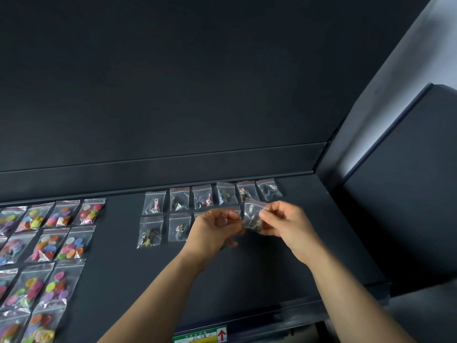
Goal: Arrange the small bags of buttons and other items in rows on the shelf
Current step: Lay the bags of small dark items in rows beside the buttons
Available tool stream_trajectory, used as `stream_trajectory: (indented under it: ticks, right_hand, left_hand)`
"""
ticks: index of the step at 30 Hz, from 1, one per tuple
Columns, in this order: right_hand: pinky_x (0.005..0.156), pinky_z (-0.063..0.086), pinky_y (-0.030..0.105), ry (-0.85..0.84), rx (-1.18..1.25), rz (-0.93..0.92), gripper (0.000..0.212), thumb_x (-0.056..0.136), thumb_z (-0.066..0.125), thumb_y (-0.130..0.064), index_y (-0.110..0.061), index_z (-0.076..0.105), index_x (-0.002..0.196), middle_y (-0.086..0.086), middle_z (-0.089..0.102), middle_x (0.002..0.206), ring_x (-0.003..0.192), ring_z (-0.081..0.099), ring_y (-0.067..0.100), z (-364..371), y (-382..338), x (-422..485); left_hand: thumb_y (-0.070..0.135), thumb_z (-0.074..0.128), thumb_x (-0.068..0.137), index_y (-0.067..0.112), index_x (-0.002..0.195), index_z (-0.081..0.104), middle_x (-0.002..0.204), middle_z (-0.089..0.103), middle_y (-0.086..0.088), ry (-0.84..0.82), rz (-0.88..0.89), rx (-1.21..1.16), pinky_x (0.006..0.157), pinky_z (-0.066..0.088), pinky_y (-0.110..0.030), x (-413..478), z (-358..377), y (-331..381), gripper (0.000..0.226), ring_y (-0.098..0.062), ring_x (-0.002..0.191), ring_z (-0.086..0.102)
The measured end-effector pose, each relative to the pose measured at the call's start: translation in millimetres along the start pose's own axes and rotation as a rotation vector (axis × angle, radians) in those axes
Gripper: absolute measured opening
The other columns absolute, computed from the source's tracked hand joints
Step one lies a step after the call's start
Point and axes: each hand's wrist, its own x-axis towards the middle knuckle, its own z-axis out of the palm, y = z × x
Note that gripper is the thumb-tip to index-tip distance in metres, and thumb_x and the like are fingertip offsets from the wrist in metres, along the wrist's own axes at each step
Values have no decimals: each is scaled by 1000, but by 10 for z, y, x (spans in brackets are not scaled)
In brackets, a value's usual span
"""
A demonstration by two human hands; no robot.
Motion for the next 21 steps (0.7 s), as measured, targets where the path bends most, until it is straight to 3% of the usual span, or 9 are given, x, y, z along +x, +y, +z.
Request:
stream_trajectory:
  ticks: [4, 6, 8, 11, 14, 17, 21]
  right_hand:
    - [65, 59, 29, 107, -226, -11, 2, 90, 62, -7, -6, 63, 92, 10, 68, 83, 74, 65, 19, -111, 129, 208]
    - [64, 59, 30, 124, -328, -33, 7, 89, 63, -9, -12, 61, 95, 4, 68, 83, 73, 65, 18, -120, 186, 304]
    - [66, 56, 27, 135, -449, -77, 15, 88, 67, -14, -19, 58, 99, -4, 69, 83, 74, 64, 14, -107, 216, 368]
    - [69, 52, 26, 187, -627, -170, 23, 85, 71, -24, -24, 56, 103, -11, 67, 83, 77, 63, 8, -87, 225, 396]
    - [65, 49, 24, 224, -739, -283, 20, 83, 71, -25, -23, 62, 101, -11, 60, 88, 71, 57, 6, -110, 258, 354]
    - [63, 42, 17, 100, -808, -402, 26, 84, 70, -26, -26, 68, 110, -10, 53, 95, 69, 52, 5, -137, 328, 315]
    - [70, 45, 22, -18, -934, -414, 37, 91, 63, -31, -25, 62, 127, -9, 51, 119, 77, 54, 9, -125, 401, 309]
  left_hand:
    - [7, 70, 81, 15, 89, 68, 84, 70, -4, 160, 107, 338, 49, 47, -17, 120, -114, -61, 11, -1, 53, 58]
    - [15, 73, 79, 21, 95, 71, 90, 69, 8, 216, 188, 573, 59, 43, -7, 174, -161, -80, 17, 4, 67, 59]
    - [22, 73, 79, 26, 104, 70, 100, 64, 15, 226, 212, 758, 69, 40, -13, 219, -172, -79, 25, -3, 89, 59]
    - [24, 69, 82, 28, 113, 67, 119, 61, 9, 202, 241, 953, 81, 43, -21, 289, -154, -93, 31, -12, 107, 58]
    - [23, 66, 84, 26, 117, 66, 125, 60, 7, 183, 301, 1043, 86, 45, -24, 323, -129, -109, 33, -13, 111, 58]
    - [23, 65, 85, 27, 118, 65, 126, 59, 9, 179, 325, 1067, 87, 44, -23, 350, -117, -123, 33, -11, 112, 57]
    - [23, 63, 86, 26, 118, 65, 128, 59, 11, 129, 333, 1123, 88, 45, -25, 377, -110, -138, 32, -12, 114, 56]
